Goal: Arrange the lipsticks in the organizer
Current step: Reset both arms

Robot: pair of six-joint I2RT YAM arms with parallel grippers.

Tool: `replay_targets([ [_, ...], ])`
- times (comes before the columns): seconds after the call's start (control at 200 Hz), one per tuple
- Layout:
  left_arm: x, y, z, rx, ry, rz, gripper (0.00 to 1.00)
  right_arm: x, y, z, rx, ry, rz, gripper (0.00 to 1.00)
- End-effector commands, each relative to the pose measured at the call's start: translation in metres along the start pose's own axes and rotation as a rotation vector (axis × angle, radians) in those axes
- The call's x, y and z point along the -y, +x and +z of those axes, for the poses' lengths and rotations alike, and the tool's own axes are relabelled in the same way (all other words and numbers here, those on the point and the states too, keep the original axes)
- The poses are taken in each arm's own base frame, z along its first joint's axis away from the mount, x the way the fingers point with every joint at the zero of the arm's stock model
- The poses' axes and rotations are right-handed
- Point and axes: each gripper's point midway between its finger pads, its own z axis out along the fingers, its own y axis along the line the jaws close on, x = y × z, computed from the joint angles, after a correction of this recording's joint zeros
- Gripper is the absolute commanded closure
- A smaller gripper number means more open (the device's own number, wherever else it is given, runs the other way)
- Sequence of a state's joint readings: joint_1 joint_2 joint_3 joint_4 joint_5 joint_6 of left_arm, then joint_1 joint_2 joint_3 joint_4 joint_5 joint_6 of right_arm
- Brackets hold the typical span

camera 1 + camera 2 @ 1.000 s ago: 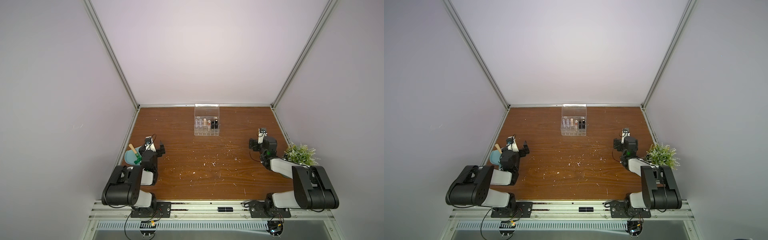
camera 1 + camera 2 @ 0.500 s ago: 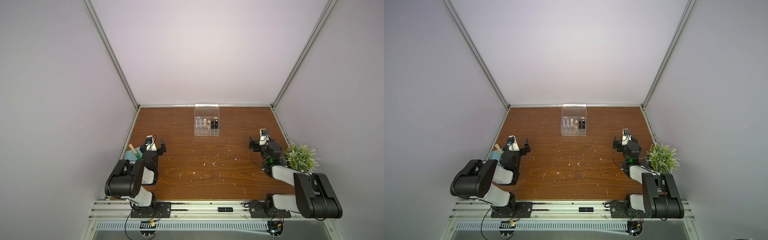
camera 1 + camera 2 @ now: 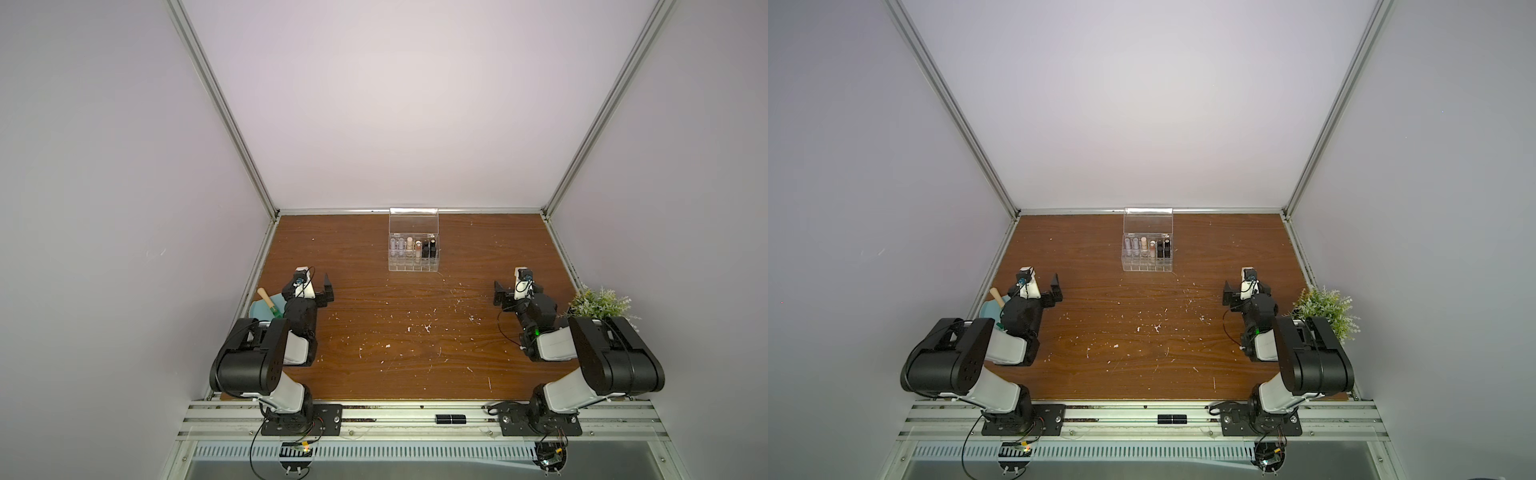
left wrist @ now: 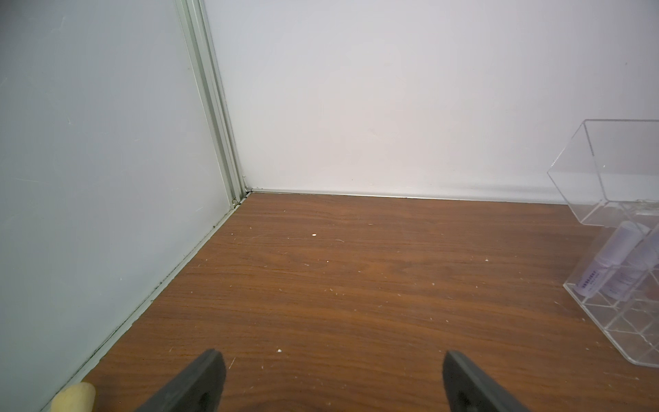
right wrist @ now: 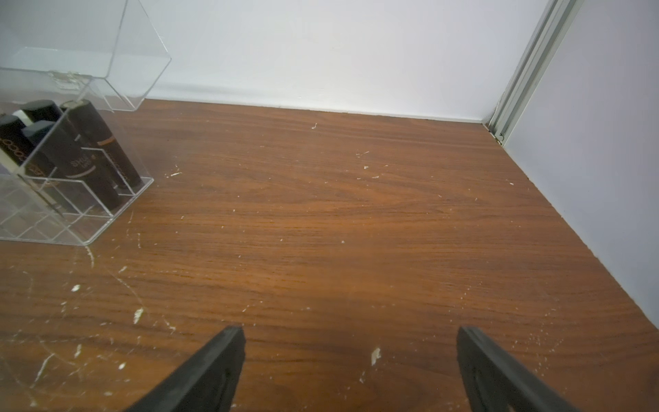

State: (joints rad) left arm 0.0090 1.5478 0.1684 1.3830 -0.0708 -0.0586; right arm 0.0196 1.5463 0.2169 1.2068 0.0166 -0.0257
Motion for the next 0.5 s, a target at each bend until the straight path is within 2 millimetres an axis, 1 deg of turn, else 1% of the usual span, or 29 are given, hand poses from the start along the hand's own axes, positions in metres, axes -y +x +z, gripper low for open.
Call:
replay_targets([
  [0.0, -0.0003, 0.0009, 0.0025, -0.006, 0.006, 0.01, 0.01, -0.0031, -0.0268, 0.001, 0.089, -0.018, 0.003, 0.0],
  [0.495, -0.0003, 0.0007, 0.0026, -0.006, 0.006, 0.01, 0.01, -0.0064, -0.0261, 0.0025, 0.084, -0.027, -0.009, 0.0],
])
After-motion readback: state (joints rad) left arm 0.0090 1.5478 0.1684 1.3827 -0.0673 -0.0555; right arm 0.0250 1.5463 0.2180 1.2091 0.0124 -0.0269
